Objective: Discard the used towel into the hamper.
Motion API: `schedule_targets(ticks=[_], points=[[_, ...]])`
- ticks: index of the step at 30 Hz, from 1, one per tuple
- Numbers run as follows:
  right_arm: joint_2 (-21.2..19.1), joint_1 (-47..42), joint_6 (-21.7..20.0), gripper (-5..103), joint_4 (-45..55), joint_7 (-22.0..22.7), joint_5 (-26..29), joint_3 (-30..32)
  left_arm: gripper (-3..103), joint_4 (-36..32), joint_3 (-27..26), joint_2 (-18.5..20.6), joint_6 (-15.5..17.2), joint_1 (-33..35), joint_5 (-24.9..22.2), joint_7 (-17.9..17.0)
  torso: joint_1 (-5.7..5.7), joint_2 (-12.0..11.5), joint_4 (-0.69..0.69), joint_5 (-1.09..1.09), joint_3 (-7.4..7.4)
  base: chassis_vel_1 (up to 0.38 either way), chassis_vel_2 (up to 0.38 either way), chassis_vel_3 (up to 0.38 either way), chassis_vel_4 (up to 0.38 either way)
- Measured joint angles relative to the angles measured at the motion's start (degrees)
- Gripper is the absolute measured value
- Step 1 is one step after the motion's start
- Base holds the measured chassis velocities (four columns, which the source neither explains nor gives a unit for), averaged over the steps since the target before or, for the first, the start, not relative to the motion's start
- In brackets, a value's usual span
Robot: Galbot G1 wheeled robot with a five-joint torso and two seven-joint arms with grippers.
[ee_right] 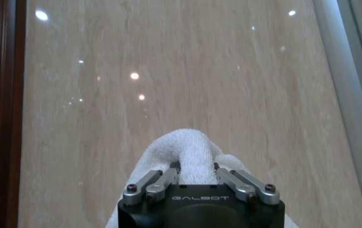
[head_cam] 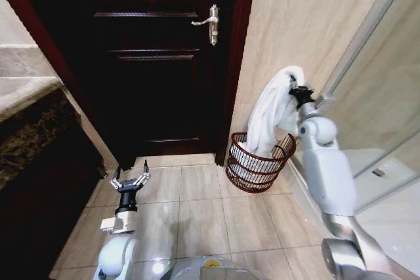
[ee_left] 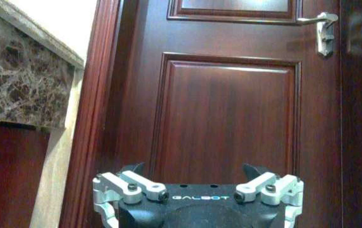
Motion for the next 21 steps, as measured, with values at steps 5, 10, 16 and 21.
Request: schedule_targets(ticks=[5, 10, 16, 21], points=[[0.99, -1.02, 0.13, 18, -0.22, 0.48, 0.86, 0.01, 100, -0.06, 0.16, 0.13, -0.07, 0.05, 0.05, 0.03, -0.20, -0.51, -0.01, 0.01, -0.28, 0.000, 0.000, 0.000, 0.000], [3.38, -2.42, 1.18, 18, -1.42, 0.92, 2.83, -0.21, 100, -0.11, 0.35, 0.33, -0.11, -0.15, 0.15, 0.07, -0.63, -2.10, -0.01, 0.02, -1.41, 0.000, 0.000, 0.000, 0.000], [5.29, -2.86, 2.54, 18, -3.45, 0.83, 3.88, -0.12, 100, -0.21, 0.43, 0.39, -0.11, -0.23, 0.16, 0.07, -0.67, -3.67, -0.01, 0.00, -2.85, 0.000, 0.000, 0.000, 0.000], [6.70, -3.74, 4.90, 18, -5.97, 0.65, 3.45, 0.33, 100, -0.01, 0.24, 0.47, -0.79, -0.22, 0.14, 0.07, -0.68, -4.44, 0.00, 0.01, -3.62, 0.000, 0.000, 0.000, 0.000]])
